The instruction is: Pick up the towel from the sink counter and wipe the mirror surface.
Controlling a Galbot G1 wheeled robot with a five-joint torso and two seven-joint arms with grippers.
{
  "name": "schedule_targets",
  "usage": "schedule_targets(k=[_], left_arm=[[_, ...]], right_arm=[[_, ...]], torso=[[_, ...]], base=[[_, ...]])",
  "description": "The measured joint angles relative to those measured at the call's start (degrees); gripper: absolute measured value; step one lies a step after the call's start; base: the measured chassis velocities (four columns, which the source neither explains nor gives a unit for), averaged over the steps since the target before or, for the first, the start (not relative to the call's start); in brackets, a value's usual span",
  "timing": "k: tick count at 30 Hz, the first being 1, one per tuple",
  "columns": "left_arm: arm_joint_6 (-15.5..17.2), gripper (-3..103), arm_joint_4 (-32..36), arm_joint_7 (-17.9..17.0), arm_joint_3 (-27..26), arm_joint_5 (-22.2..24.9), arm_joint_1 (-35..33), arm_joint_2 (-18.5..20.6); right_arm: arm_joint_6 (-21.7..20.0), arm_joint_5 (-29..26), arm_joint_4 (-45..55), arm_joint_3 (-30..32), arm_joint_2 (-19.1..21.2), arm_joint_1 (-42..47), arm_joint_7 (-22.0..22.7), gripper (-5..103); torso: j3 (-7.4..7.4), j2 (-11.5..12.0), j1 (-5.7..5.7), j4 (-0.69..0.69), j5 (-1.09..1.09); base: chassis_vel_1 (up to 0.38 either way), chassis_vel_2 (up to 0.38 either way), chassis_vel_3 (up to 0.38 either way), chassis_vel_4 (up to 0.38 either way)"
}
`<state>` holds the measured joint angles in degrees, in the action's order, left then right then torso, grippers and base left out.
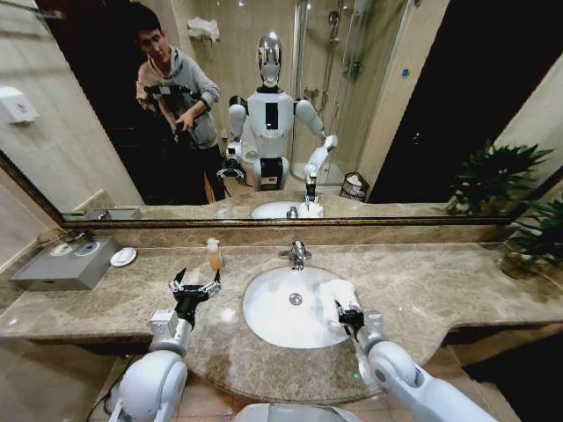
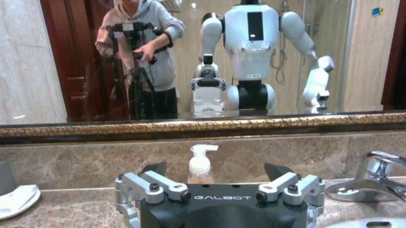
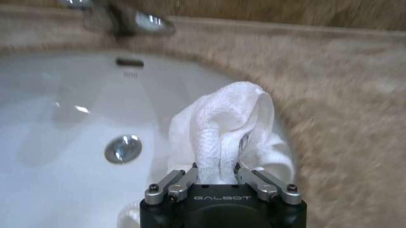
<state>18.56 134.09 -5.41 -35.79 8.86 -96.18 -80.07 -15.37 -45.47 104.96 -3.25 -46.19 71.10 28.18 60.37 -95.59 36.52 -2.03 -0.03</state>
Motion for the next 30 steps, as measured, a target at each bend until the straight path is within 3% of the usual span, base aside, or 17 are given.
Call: schedule_targets(k=[10, 12, 14, 18, 22, 26, 29, 30], left_arm=[[0.0, 100, 0.0, 0.0, 0.0, 0.0, 0.0, 0.0], [0.0, 100, 0.0, 0.0, 0.0, 0.0, 0.0, 0.0], [0.0, 100, 0.0, 0.0, 0.0, 0.0, 0.0, 0.0], [0.0, 100, 0.0, 0.0, 0.0, 0.0, 0.0, 0.0], [0.0, 100, 0.0, 0.0, 0.0, 0.0, 0.0, 0.0], [0.0, 100, 0.0, 0.0, 0.0, 0.0, 0.0, 0.0], [0.0, 100, 0.0, 0.0, 0.0, 0.0, 0.0, 0.0], [0.0, 100, 0.0, 0.0, 0.0, 0.0, 0.0, 0.0]], right_arm=[[0.3, 2.3, -9.5, -6.3, -9.8, -8.0, -0.9, 16], [-1.5, 0.4, -11.0, -10.6, -11.7, -11.9, 0.9, 16], [-2.9, -1.0, -11.4, -13.3, -11.5, -14.1, 2.0, 16], [-9.6, -11.0, -12.2, -24.3, -10.6, -23.9, 8.2, 16], [-13.4, -16.7, -14.7, -30.9, -11.7, -30.9, 11.7, 16], [-16.3, -20.1, -16.2, -33.1, -11.7, -34.3, 13.4, 16], [-18.5, -21.8, -16.1, -32.7, -6.8, -36.3, 13.3, 16], [-18.5, -21.8, -16.1, -32.7, -6.8, -36.3, 13.3, 16]], torso=[[0.01, 0.0, 0.00, -0.03, 0.01], [0.01, 0.0, 0.00, -0.02, 0.02], [0.00, 0.0, 0.00, -0.01, 0.02], [0.01, 0.0, 0.00, -0.03, 0.01], [0.00, 0.0, 0.00, -0.03, 0.03], [0.01, 0.0, 0.00, -0.06, 0.05], [0.00, 0.0, 0.00, -0.02, 0.03], [0.00, 0.0, 0.00, -0.02, 0.03]], base=[[0.000, 0.000, 0.000, 0.000], [0.000, 0.000, 0.000, 0.000], [0.000, 0.000, 0.000, 0.000], [0.000, 0.000, 0.000, 0.000], [0.000, 0.000, 0.000, 0.000], [0.000, 0.000, 0.000, 0.000], [0.000, 0.000, 0.000, 0.000], [0.000, 0.000, 0.000, 0.000]])
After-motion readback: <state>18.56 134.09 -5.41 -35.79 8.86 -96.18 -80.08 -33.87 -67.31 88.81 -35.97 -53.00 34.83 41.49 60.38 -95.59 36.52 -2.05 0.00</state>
